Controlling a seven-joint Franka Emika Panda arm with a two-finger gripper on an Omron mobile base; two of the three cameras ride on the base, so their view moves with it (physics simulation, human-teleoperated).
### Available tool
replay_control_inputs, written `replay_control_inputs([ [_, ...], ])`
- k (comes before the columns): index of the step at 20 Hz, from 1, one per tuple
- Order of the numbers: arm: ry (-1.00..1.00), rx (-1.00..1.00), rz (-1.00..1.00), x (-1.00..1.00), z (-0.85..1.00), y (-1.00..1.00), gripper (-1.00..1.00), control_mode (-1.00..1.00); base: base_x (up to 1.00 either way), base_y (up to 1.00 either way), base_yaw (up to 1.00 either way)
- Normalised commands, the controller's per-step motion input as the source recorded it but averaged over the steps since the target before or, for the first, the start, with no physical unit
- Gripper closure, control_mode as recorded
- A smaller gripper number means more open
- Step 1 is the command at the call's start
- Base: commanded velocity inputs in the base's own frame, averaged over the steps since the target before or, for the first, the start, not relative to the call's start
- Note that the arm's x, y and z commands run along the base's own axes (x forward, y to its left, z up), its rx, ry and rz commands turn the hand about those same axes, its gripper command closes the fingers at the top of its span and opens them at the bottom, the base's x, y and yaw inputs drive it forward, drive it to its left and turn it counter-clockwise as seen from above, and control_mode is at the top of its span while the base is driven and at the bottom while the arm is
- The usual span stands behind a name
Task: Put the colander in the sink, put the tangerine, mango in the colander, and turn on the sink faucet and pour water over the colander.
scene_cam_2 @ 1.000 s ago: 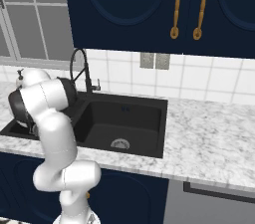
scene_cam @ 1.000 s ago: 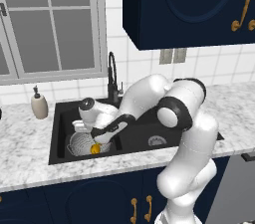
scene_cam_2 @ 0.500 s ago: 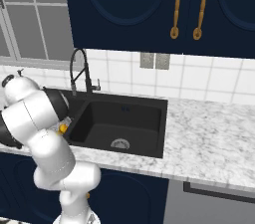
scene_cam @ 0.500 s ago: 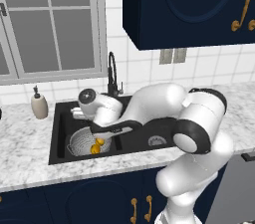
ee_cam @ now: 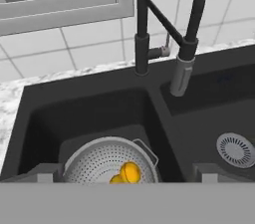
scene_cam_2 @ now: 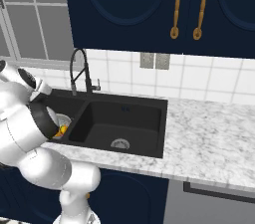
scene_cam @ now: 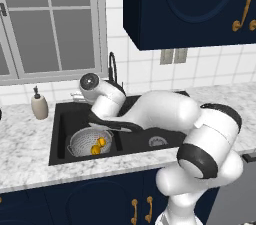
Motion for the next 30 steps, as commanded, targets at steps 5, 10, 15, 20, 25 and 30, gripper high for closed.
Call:
replay_control_inputs([
  [5,-0.2,-0.07,0.0,-0.24,0.3,-0.23,-1.0,-1.0,0.0,0.0,0.0],
  [10,-0.23,-0.06,0.0,-0.37,0.0,-0.45,-1.0,-1.0,0.0,0.0,0.0],
  [15,-0.24,0.0,0.04,-0.07,0.01,-0.53,-1.0,-1.0,0.0,0.0,0.0],
  [20,-0.19,0.0,0.09,0.01,0.0,-0.35,-1.0,-1.0,0.0,0.0,0.0],
  [25,-0.23,0.0,0.12,0.19,0.0,-0.2,-1.0,-1.0,0.0,0.0,0.0],
  [30,-0.12,0.0,0.05,0.22,0.0,-0.01,-1.0,-1.0,0.0,0.0,0.0],
])
